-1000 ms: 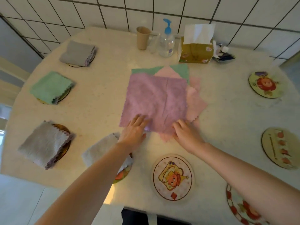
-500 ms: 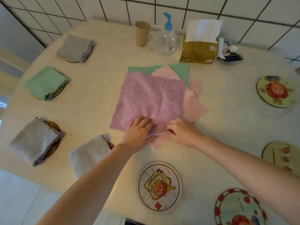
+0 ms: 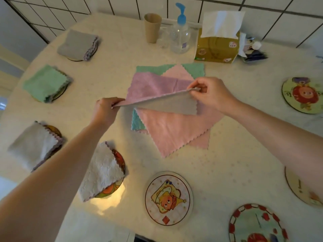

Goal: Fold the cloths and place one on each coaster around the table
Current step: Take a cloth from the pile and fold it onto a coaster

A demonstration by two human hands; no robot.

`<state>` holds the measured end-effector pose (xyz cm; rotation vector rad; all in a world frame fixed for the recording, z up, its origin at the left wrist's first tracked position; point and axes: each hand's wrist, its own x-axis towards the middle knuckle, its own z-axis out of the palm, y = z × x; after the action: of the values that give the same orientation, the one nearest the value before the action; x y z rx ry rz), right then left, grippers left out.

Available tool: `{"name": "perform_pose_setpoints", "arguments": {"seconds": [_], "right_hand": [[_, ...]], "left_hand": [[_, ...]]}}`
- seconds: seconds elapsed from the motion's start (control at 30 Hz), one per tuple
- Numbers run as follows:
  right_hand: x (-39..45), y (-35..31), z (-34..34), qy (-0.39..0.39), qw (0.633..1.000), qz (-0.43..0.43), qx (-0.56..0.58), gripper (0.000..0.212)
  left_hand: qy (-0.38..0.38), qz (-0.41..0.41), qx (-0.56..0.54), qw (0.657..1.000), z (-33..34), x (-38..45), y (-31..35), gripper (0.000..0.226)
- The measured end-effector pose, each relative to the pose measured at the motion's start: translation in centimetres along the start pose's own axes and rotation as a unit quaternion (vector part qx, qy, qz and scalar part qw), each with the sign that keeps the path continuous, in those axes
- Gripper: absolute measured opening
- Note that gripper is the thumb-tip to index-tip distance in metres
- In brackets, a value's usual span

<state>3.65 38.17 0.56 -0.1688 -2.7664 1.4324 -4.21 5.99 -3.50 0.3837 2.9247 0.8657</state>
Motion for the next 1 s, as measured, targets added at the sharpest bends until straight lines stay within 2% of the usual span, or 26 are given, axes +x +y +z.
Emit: {"name": "perform_pose_setpoints", "arguments": {"seconds": [0.1, 0.2, 0.3, 0.47, 0.57, 0.7, 0.83, 0.93, 1.0], "right_hand": [[-0.1, -1.3, -1.6, 0.103, 0.989, -0.074, -0.074, 0.012], [-2.1, -2.9, -2.6, 0.188, 0.974, -0.114, -0.045, 0.013], [-6.0, -4.1, -3.1, 0.217, 0.968, -0.126, -0.010, 0.010], [-14.4, -4.1, -2.5, 0.181, 0.970, -0.161, 0.025, 0.031], [-20.9, -2.7, -1.2, 0.147, 0.980, -0.131, 0.002, 0.022], [-30.3, 0.6, 1.7, 0.077, 0.995, -0.058, -0.029, 0.017], [-37.2, 4.0, 4.1, 0.022, 0.995, 0.010, -0.101, 0.027], [-40.0, 4.9, 5.1, -0.037, 0.994, 0.054, -0.088, 0.009], [-41.1, 5.1, 5.3, -0.064, 0.993, 0.060, -0.084, 0.022]], "left_hand": [[0.054, 0.029, -0.055, 0.997, -2.4, 1.6, 1.6, 0.028], [0.084, 0.059, -0.101, 0.990, -4.1, 1.0, 4.4, 0.037], [0.112, 0.110, -0.112, 0.981, -5.5, -2.1, 6.5, 0.031], [0.120, 0.172, -0.080, 0.974, -5.6, -9.7, 6.8, 0.036], [0.083, 0.198, -0.087, 0.973, -4.0, -16.4, 5.7, 0.040], [0.017, 0.181, -0.098, 0.978, 0.1, -26.0, 3.1, 0.031], [-0.079, 0.143, -0.107, 0.981, 2.8, -33.1, 1.6, 0.045], [-0.140, 0.103, -0.103, 0.979, 3.0, -35.9, 1.5, 0.045], [-0.181, 0.062, -0.093, 0.977, 3.0, -37.2, 1.7, 0.037]]}}
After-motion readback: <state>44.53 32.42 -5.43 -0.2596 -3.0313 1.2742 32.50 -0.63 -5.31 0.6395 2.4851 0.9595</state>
